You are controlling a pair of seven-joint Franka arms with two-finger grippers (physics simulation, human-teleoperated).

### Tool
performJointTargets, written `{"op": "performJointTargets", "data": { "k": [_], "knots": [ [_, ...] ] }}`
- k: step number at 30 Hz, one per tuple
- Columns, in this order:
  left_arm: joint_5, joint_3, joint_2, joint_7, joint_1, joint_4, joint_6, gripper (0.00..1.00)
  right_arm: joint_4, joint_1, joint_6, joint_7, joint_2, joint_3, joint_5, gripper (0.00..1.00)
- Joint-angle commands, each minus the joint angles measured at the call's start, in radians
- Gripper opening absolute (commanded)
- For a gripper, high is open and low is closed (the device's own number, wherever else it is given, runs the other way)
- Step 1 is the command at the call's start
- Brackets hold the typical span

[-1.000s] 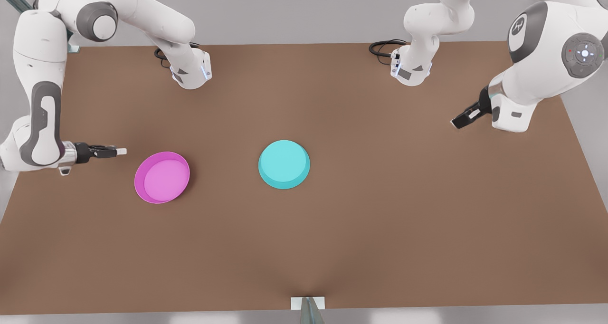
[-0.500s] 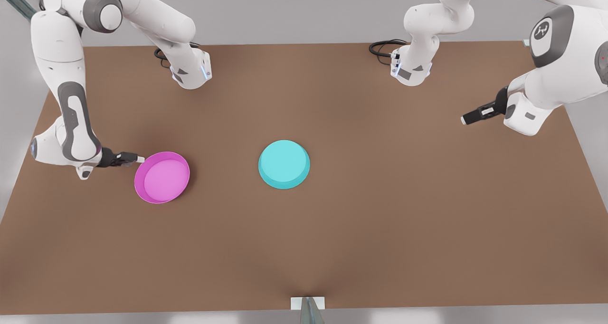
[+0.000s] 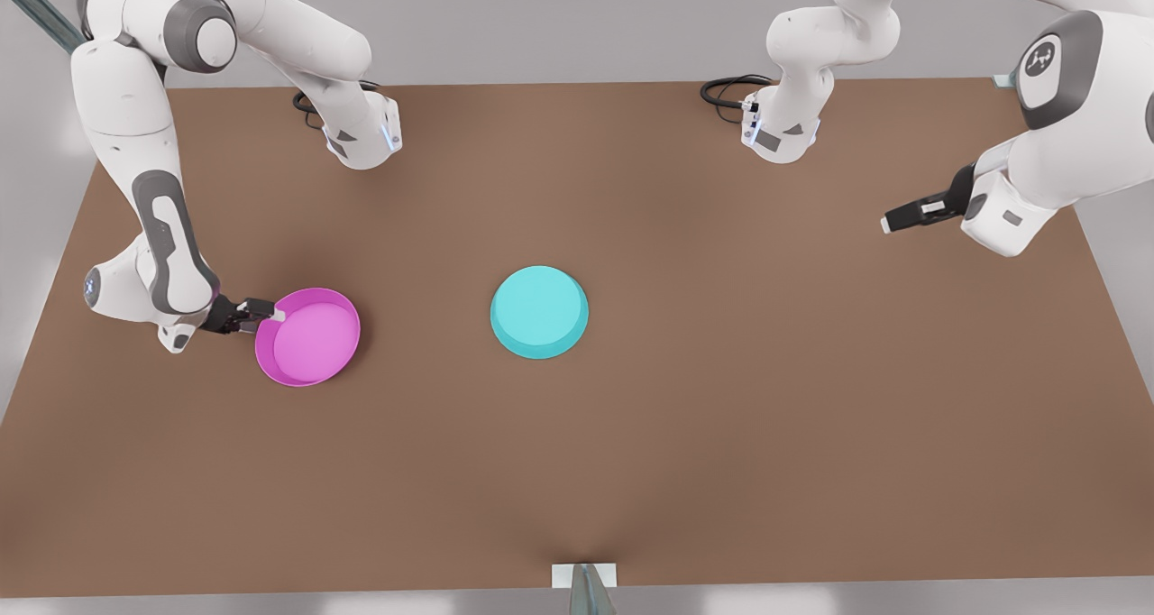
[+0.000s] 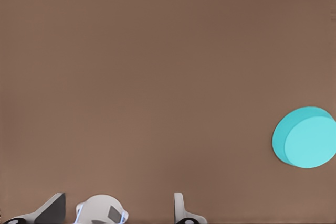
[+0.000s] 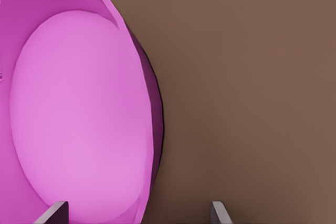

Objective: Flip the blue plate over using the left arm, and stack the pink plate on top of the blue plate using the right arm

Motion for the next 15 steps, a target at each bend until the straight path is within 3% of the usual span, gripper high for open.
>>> {"op": "performJointTargets", "data": {
  "k": [1,4,6,11,15],
  "knots": [
    [0.002,0.001,-0.001,0.141,0.0,0.0,-0.003,1.0,0.0,0.0,0.015,-0.094,-0.003,0.001,0.005,1.0],
    [0.002,0.001,-0.001,0.141,0.0,0.0,-0.003,1.0,-0.002,0.0,0.014,-0.092,-0.006,0.004,0.005,0.96],
    [0.001,0.001,-0.001,0.141,0.0,0.0,-0.003,1.0,-0.005,0.001,0.009,-0.081,-0.01,0.008,0.005,0.83],
    [0.001,0.003,-0.001,0.142,0.001,0.0,-0.002,1.0,-0.009,0.001,0.005,-0.078,-0.013,0.016,0.005,0.59],
    [-0.001,0.006,-0.003,0.142,0.001,0.0,-0.002,1.0,-0.006,0.0,0.003,-0.078,-0.006,0.018,0.005,0.45]
  ]
}}
